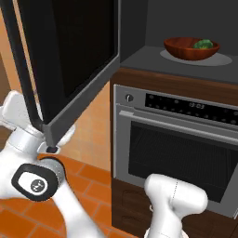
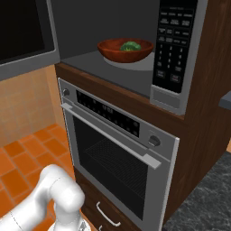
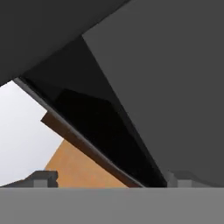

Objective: Pick the broccoli from the sink and place it in the bowl. Then pick the bowl and place it in the microwave. Then close the microwave door and press the start button.

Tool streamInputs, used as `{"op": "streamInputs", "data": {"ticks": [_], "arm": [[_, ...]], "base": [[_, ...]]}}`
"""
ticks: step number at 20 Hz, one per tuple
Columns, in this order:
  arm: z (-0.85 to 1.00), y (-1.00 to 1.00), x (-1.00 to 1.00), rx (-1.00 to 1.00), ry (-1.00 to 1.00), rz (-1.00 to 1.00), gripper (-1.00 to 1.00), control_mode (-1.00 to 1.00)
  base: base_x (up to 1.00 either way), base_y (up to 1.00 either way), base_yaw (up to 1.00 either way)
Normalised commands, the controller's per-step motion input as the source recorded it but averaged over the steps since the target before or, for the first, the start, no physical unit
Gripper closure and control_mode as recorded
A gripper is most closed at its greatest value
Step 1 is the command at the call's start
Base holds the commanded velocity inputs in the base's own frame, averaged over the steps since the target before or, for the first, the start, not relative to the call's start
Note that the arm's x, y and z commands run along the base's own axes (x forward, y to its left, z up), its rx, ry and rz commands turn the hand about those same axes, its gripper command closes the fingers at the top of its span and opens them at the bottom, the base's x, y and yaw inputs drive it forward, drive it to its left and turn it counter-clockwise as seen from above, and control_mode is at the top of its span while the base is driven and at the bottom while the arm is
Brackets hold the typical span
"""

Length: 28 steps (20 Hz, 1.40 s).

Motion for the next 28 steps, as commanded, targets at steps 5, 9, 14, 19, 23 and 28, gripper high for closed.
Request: {"op": "streamInputs", "data": {"ticks": [5,9,14,19,23,28], "arm": [[0.11,-1.0,-0.35,0.47,-0.31,0.0,-1.0,-1.0],[0.1,-1.0,-0.28,0.45,-0.09,0.0,-1.0,-1.0],[0.06,-1.0,-0.01,0.39,0.0,0.0,-1.0,-1.0],[0.0,-1.0,0.0,0.35,0.0,0.0,-1.0,-1.0],[0.0,-1.0,0.01,0.32,0.0,-0.03,-1.0,-1.0],[0.0,-1.0,0.47,0.26,0.0,-0.02,-1.0,-1.0]], "base": [[0.0,0.0,0.0],[0.0,0.0,0.0],[0.0,0.0,0.0],[0.0,0.0,0.0],[0.0,0.0,0.0],[0.0,0.0,0.0]]}}
